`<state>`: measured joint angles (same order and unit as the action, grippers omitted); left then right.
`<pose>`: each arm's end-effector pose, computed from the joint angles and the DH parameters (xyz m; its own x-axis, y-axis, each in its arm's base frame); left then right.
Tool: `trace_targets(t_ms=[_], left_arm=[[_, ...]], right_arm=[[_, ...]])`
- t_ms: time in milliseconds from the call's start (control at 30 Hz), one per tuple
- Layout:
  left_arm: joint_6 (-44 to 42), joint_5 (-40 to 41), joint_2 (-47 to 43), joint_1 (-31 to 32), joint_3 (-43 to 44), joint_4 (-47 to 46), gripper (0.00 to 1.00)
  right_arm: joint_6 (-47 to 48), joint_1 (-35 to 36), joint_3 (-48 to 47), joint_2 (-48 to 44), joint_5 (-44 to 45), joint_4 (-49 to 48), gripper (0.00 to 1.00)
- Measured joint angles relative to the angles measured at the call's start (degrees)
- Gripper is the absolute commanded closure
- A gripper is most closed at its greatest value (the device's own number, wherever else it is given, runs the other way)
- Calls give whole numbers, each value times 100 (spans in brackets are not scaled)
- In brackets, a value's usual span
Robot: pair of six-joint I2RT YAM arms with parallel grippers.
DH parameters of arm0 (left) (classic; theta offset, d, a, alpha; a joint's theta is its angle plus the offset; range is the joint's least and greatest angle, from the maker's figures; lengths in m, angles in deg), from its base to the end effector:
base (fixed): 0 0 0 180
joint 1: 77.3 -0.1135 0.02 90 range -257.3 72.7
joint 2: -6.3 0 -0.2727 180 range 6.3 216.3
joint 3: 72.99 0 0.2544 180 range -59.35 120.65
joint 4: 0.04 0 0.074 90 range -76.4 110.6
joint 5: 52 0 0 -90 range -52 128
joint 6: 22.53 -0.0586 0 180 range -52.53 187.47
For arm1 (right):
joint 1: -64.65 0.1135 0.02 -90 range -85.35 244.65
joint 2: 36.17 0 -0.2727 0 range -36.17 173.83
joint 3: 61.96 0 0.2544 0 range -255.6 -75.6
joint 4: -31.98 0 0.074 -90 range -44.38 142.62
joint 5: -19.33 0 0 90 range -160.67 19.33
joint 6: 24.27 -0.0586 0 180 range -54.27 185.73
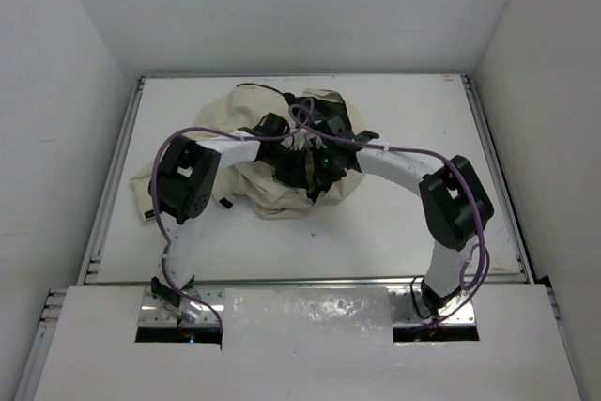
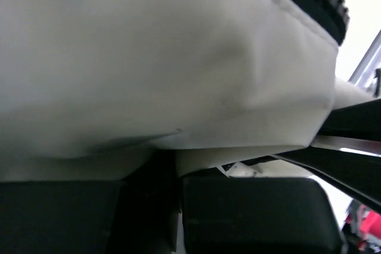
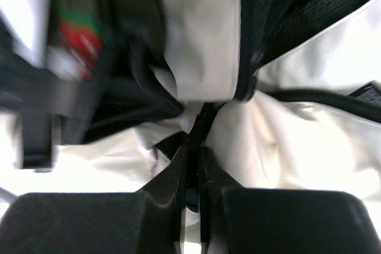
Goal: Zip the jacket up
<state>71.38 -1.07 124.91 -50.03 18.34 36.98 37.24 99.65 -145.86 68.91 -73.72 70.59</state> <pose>0.3640 -0.2292 0.1286 -0.8399 0.3734 -0.3939 0.5427 0.5917 -0.5962 0.3216 0.2290 0.1704 -0.9058 -0.0528 -0.4203 -0.1850 0.9419 0.2804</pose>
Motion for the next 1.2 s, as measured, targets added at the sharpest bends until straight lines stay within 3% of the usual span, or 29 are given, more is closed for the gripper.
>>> trace_targets(t_ms=[400, 533, 733, 967, 1067, 1200], left_arm=[[-610, 136, 0, 293, 0, 260, 100], [-619, 153, 0, 302, 0, 262, 100], [-470, 146, 0, 302, 0, 227, 100], [0, 157, 0, 302, -35, 63, 100], [203, 151, 0, 299, -74, -20, 100], [321, 149, 0, 299, -120, -116, 100]], right_arm=[[-258, -509, -514, 330, 57, -48, 91], [-160, -498, -562, 402, 107, -101, 83], [494, -175, 686, -693, 717, -782, 66], [321, 977, 1867, -2057, 1650, -1104, 72], [162, 1283, 2365, -2247, 1484, -1659, 72], [-94, 1154, 2566, -2127, 951, -2114, 73]])
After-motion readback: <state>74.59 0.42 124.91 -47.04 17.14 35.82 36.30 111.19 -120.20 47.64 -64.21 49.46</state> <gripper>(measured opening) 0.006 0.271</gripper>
